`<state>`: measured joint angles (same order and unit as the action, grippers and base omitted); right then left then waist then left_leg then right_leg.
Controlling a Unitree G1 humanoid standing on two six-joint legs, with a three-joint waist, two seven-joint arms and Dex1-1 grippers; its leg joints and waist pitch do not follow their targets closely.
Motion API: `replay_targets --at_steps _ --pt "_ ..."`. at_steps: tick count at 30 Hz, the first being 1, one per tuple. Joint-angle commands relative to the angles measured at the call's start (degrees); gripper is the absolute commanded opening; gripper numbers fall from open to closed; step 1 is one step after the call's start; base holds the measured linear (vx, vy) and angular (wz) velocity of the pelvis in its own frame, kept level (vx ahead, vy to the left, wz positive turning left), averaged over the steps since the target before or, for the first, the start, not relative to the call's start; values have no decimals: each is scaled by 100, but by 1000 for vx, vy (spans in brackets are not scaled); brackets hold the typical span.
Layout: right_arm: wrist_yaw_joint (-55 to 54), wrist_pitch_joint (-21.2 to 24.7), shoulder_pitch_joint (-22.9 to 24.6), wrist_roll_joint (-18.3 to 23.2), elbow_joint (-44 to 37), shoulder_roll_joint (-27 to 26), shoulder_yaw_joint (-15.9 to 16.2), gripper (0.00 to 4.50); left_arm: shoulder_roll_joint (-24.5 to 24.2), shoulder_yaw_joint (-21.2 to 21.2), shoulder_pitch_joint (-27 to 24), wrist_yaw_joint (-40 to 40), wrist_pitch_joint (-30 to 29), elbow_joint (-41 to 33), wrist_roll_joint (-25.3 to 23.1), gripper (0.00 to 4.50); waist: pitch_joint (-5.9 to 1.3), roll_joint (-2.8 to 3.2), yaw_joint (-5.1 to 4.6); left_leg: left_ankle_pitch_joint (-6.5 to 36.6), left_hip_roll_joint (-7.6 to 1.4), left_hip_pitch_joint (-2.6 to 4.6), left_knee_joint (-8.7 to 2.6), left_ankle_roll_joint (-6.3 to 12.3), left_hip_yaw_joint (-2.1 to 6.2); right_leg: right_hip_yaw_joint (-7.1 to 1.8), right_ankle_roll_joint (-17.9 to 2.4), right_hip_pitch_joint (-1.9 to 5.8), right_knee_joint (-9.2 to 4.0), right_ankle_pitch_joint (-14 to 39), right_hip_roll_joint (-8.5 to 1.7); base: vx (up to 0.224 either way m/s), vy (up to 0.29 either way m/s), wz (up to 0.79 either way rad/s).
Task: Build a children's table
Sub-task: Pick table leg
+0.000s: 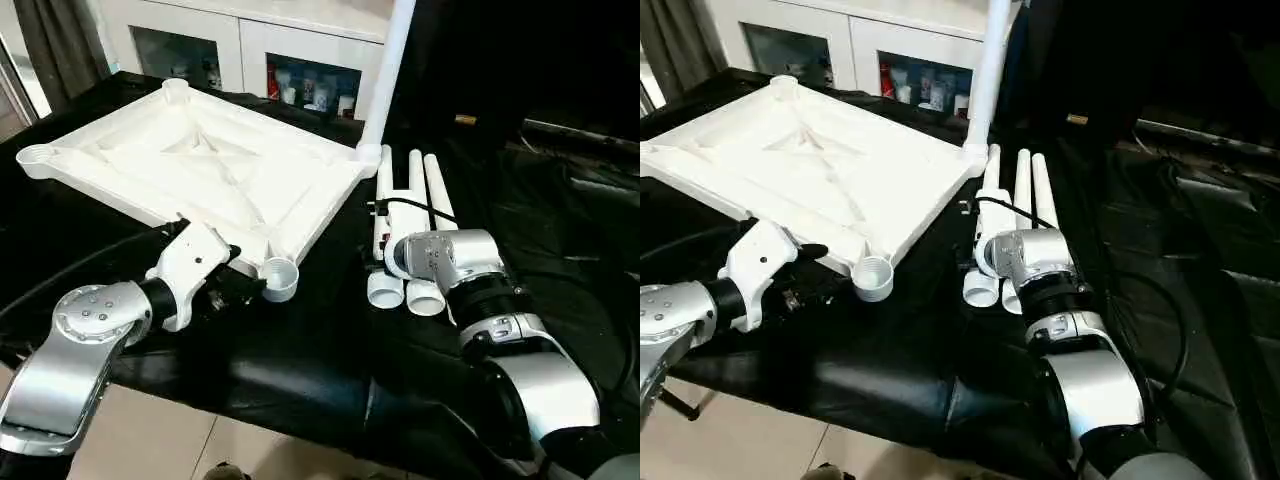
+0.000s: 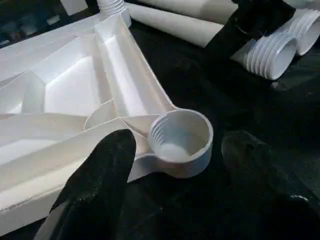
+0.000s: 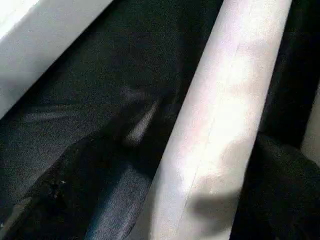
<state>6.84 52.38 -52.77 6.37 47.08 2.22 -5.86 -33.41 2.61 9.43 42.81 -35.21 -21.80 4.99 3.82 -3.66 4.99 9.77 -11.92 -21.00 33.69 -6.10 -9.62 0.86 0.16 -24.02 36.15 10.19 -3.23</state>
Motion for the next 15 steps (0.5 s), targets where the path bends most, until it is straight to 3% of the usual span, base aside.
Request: replay_targets --at_steps 1,6,8,15 --pt "28 128 -39 30 172 5 -47 439 -63 70 29 36 -70 -165 65 321 -394 131 -17 1423 -22 76 -398 -463 -32 -137 -753 213 -379 1272 -271 0 0 0" --pt "-47 68 -110 112 405 28 -234 401 -133 138 54 56 -68 -209 98 321 -406 134 -16 1400 -17 75 -387 -475 -34 -135 -758 217 -368 1193 -265 0 0 0" --pt "-49 66 -117 127 423 32 -237 368 -136 144 60 60 -66 -206 97 321 -406 135 -15 1391 -15 73 -386 -469 -37 -136 -751 220 -371 1196 -267 0 0 0" --pt "-87 0 -155 141 557 37 -278 316 -172 192 114 59 17 -171 65 321 -411 125 -17 1387 -15 72 -382 -475 -37 -132 -771 223 -369 1196 -268 0 0 0"
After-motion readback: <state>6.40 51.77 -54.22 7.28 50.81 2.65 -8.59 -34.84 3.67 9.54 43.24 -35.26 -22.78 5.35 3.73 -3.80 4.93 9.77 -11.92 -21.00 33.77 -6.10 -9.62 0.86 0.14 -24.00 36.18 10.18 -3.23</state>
